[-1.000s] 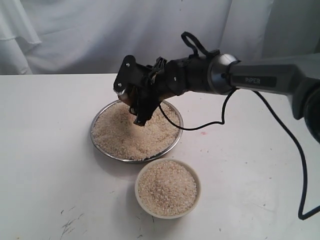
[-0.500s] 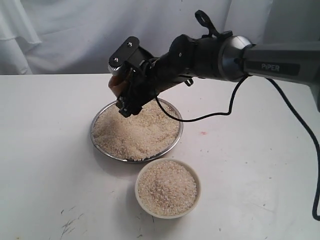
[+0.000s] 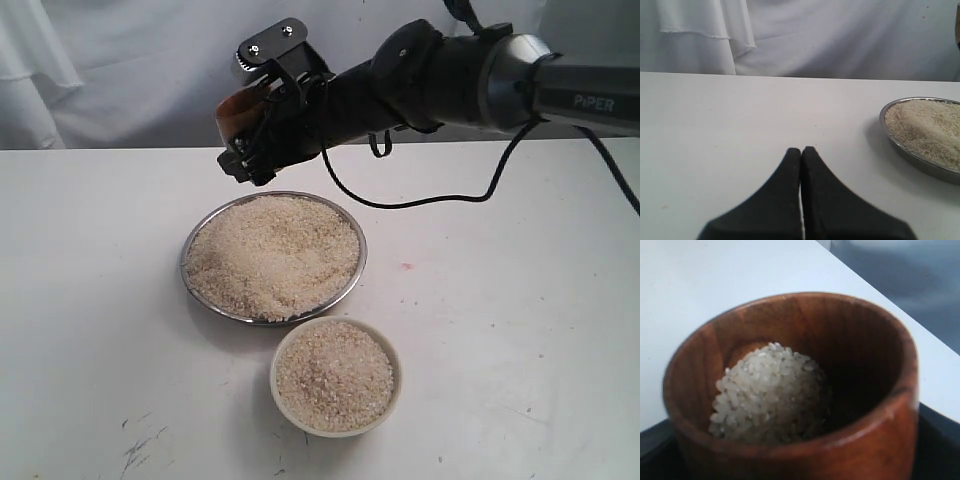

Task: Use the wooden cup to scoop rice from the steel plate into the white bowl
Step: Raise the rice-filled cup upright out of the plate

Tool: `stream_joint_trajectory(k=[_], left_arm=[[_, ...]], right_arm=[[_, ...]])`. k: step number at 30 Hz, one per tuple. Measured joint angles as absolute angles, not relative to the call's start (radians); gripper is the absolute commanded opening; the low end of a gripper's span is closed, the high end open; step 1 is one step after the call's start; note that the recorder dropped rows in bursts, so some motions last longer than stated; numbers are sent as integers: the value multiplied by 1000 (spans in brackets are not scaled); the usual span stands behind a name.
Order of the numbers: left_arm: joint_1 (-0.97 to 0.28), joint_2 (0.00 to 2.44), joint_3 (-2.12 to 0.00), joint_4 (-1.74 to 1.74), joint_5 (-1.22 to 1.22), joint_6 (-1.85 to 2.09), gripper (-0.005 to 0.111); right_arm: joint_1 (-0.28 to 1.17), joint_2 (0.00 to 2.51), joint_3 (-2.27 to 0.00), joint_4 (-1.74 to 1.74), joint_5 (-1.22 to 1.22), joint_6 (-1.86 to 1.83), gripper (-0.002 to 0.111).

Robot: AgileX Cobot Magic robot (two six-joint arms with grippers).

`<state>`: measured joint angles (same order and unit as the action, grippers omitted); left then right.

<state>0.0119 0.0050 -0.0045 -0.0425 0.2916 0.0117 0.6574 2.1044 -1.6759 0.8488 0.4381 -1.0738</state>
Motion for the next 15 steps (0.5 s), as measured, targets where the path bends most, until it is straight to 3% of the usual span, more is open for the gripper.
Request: stream_joint_trajectory(k=[15], left_arm=[[12,5,-5,-42,292,12,0]], right_arm=[[640,2198,-1670,1053,454,-1315,0]])
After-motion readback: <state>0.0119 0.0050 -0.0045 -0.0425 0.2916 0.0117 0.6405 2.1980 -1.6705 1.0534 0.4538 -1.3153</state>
